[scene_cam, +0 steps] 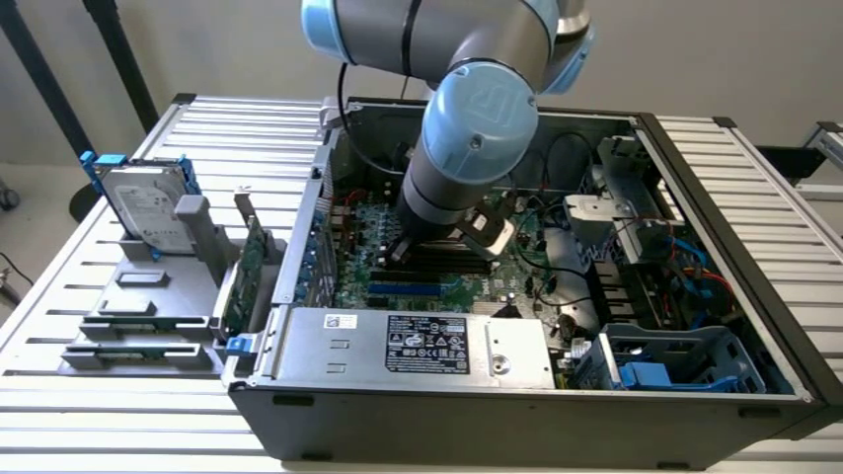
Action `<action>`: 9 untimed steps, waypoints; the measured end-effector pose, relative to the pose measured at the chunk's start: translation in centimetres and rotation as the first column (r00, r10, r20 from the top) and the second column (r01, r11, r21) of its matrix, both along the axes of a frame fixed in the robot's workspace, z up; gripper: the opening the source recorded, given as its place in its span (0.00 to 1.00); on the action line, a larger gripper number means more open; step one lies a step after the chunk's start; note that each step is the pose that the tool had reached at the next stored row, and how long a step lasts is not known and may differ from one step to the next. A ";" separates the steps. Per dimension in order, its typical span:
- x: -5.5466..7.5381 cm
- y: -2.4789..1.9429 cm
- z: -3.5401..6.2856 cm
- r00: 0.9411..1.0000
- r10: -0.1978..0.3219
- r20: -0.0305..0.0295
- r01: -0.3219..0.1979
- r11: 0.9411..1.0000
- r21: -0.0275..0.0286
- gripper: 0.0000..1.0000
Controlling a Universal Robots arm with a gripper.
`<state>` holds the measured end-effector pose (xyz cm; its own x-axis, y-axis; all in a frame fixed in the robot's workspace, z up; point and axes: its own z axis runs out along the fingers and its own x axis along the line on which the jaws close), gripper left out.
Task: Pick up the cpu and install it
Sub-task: 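Install the second cpu locking lever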
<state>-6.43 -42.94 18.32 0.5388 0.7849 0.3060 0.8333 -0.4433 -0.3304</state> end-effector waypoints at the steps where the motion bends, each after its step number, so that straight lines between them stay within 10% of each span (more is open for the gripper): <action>1: 0.0 0.00 0.03 1.000 0.000 0.000 0.000 1.000 -0.002 0.11; 9: 0.0 0.03 0.89 1.000 0.003 0.000 -0.003 1.000 -0.015 0.11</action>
<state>-6.44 -42.91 19.22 0.5364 0.7910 0.2945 0.8347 -0.4454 -0.3239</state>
